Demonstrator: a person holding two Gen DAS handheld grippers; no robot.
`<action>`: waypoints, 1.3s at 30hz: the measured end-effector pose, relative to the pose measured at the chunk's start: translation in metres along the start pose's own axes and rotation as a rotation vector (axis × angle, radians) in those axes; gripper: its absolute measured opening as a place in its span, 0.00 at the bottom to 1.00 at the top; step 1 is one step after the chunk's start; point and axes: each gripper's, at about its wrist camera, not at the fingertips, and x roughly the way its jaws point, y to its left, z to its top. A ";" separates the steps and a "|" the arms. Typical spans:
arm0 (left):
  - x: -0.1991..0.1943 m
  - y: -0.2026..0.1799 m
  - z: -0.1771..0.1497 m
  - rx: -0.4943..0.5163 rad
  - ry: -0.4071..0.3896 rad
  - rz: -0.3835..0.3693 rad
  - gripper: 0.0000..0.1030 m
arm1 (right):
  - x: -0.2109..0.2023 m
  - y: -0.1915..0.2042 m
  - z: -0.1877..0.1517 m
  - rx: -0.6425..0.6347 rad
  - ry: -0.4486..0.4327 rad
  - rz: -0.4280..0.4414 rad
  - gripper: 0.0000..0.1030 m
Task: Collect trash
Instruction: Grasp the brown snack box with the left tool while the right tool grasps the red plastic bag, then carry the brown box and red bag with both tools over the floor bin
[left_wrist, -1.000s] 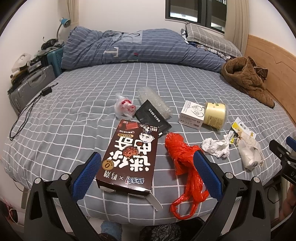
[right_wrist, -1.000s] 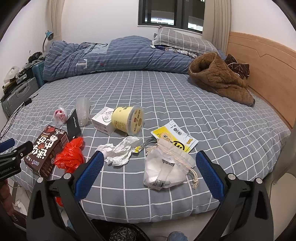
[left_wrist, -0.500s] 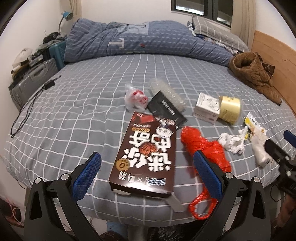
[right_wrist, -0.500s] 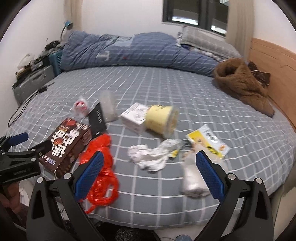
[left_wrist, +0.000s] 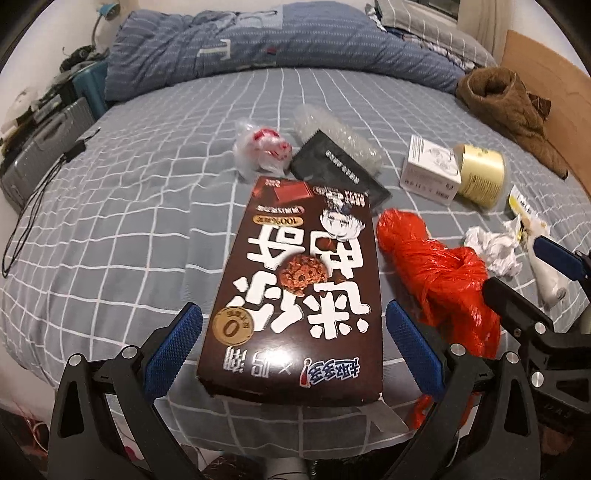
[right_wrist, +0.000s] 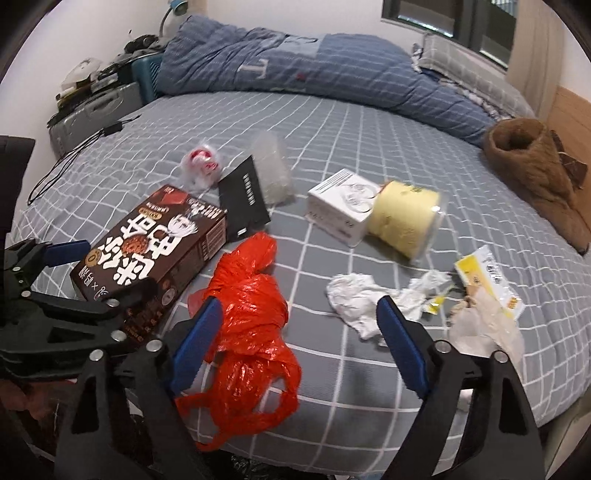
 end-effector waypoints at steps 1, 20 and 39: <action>0.004 -0.001 0.001 0.001 0.009 0.003 0.94 | 0.003 0.000 0.000 0.000 0.008 0.012 0.74; 0.024 0.000 -0.001 0.001 0.040 0.024 0.90 | 0.024 0.017 -0.010 -0.060 0.112 0.178 0.41; 0.008 -0.003 -0.005 -0.048 -0.047 0.028 0.90 | -0.002 0.002 -0.007 0.018 0.033 0.115 0.25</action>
